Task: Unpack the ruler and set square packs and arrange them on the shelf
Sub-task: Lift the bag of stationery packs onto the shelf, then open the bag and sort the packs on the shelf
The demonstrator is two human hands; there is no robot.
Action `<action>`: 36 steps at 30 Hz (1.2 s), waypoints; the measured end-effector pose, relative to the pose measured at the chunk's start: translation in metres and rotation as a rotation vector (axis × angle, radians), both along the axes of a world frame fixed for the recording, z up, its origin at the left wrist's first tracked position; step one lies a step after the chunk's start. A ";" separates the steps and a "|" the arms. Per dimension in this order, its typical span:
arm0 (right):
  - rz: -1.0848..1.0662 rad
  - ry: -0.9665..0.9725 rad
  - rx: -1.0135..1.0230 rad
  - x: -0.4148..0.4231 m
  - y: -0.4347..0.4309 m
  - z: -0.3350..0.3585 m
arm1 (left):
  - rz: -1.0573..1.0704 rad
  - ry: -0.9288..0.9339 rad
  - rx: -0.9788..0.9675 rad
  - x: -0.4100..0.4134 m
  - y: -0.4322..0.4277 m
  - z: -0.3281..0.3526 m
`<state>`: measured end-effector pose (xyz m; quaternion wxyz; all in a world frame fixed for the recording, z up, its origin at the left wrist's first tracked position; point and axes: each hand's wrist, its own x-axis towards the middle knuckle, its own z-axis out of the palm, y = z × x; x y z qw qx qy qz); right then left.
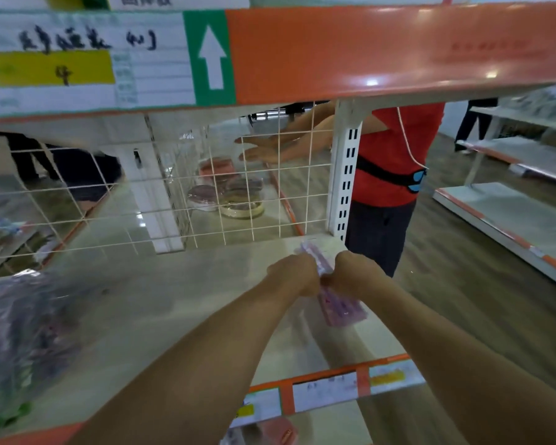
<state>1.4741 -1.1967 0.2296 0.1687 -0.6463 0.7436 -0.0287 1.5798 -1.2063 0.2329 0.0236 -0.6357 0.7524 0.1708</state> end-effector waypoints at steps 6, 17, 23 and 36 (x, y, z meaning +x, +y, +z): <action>0.093 0.178 -0.093 0.004 -0.001 0.009 | -0.049 -0.139 -0.075 0.003 0.002 0.005; 0.461 0.114 -0.214 0.146 0.004 0.032 | 0.221 -0.242 -0.271 0.160 0.035 0.028; 0.631 0.019 -0.203 0.233 0.024 0.035 | 0.429 -0.204 -0.194 0.267 0.073 0.029; 0.806 -0.083 -0.081 0.357 0.052 0.022 | 0.747 -0.170 -0.116 0.423 0.149 0.026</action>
